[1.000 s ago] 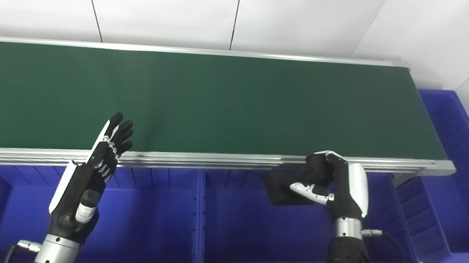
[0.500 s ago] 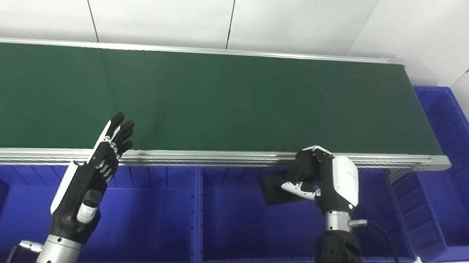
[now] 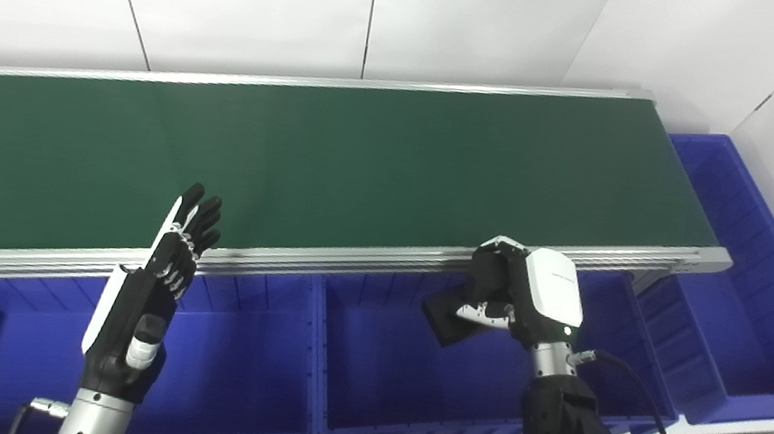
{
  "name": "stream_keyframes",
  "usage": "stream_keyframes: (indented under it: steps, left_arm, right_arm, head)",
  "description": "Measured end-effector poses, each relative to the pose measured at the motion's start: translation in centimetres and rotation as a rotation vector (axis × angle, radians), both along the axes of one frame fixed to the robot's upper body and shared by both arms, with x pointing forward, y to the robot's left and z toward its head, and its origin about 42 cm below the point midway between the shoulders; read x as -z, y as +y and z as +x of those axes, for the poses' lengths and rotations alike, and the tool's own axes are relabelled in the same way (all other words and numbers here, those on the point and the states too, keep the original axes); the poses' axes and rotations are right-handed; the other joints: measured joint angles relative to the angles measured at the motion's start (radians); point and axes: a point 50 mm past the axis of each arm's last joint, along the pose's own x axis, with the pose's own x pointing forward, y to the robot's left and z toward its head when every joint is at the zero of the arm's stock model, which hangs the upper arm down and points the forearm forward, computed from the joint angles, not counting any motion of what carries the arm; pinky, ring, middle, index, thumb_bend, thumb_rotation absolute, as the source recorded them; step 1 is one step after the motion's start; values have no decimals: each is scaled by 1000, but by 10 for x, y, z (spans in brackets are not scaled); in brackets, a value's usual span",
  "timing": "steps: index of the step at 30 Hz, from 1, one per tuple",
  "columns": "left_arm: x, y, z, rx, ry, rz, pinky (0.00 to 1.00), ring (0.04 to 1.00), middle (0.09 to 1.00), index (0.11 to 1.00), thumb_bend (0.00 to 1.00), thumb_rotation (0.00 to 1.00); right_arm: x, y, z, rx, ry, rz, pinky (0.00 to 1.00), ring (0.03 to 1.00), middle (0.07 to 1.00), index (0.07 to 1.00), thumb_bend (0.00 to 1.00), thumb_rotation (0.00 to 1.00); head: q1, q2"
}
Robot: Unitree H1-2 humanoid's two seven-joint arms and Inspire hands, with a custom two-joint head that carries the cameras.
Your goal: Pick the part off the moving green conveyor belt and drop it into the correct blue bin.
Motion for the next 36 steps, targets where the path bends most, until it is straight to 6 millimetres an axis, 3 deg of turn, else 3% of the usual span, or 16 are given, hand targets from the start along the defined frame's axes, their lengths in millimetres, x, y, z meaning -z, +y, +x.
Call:
stream_keyframes:
  steps: [5, 8, 10, 12, 18, 23, 36]
  left_arm:
    - [1, -2, 1, -1, 4, -5, 945, 971, 959, 1000, 943, 976]
    - [0, -5, 3, -1, -2, -13, 934, 966, 958, 1000, 944, 974]
    - [2, -5, 1, -11, 7, -19, 932, 964, 957, 1000, 947, 970]
    - [5, -6, 2, -8, 14, -19, 929, 960, 953, 1000, 945, 966]
    - [8, -6, 5, -9, 8, -16, 925, 960, 957, 1000, 935, 975]
    - [15, -5, 4, -11, 27, -13, 921, 951, 955, 1000, 956, 970]
    - [19, -5, 6, -7, 23, -11, 933, 957, 947, 1000, 973, 967]
  right_arm:
    - [1, -1, -3, -90, 73, -38, 375, 421, 495, 497, 520, 0]
    - [32, 16, -33, -170, 265, -30, 369, 418, 503, 494, 519, 0]
    - [41, 33, -50, -184, 309, 10, 363, 413, 501, 499, 518, 0]
    - [37, 33, -49, -188, 301, 16, 339, 401, 491, 518, 517, 0]
    - [15, 11, -36, -101, 172, 17, 268, 365, 447, 537, 512, 0]
    - [4, 16, -39, -82, 104, 85, 288, 370, 451, 538, 512, 0]
    - [14, 20, -42, -116, 140, 41, 317, 386, 474, 544, 513, 0]
  head:
    - [6, -3]
    - [8, -6]
    - [11, -12]
    - [15, -18]
    - [31, -40]
    - [31, -46]
    - [44, -55]
